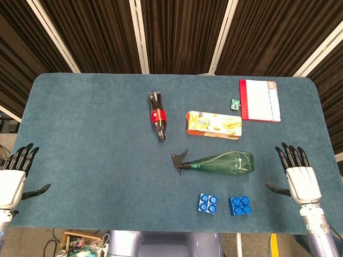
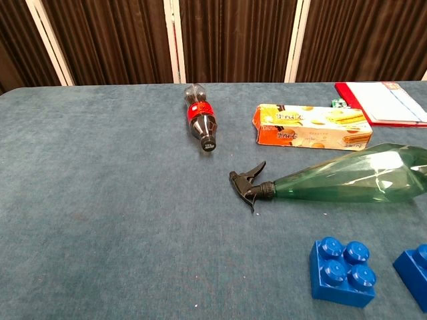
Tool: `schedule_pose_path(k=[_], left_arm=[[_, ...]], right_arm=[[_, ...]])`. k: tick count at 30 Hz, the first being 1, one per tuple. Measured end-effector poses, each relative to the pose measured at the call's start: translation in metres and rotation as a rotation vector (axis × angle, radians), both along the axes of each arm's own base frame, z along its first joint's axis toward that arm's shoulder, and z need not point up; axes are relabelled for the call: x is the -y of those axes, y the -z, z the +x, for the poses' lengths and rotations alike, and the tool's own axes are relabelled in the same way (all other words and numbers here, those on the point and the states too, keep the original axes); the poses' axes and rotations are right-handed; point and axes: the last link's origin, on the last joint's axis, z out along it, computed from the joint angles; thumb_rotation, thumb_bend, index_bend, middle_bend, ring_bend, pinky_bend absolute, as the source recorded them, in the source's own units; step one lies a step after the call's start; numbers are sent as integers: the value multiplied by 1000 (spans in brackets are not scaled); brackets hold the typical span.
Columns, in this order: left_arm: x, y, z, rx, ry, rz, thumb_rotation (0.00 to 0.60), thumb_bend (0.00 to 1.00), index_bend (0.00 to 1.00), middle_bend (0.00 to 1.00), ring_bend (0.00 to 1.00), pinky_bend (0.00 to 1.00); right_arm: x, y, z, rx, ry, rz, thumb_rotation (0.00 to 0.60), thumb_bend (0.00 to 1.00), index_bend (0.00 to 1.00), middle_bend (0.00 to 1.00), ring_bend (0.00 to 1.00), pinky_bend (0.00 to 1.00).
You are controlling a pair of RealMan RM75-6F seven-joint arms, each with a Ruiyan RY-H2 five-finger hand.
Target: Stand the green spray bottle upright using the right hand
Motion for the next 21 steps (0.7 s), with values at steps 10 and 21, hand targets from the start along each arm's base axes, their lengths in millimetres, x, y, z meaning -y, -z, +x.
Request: schedule_pose_path(k=[10,21], left_arm=[[-4,6,-1,-10,20,6,600,26,0,0,31,162],[-22,6,0,-40,-2,63,600,27,0,0,31,162]], right_arm=[[-5,7,11,-23,-50,-39,600,175,0,0,0,0],[18,53,42,-300,-118,-28,600,175,6,0,0,0]])
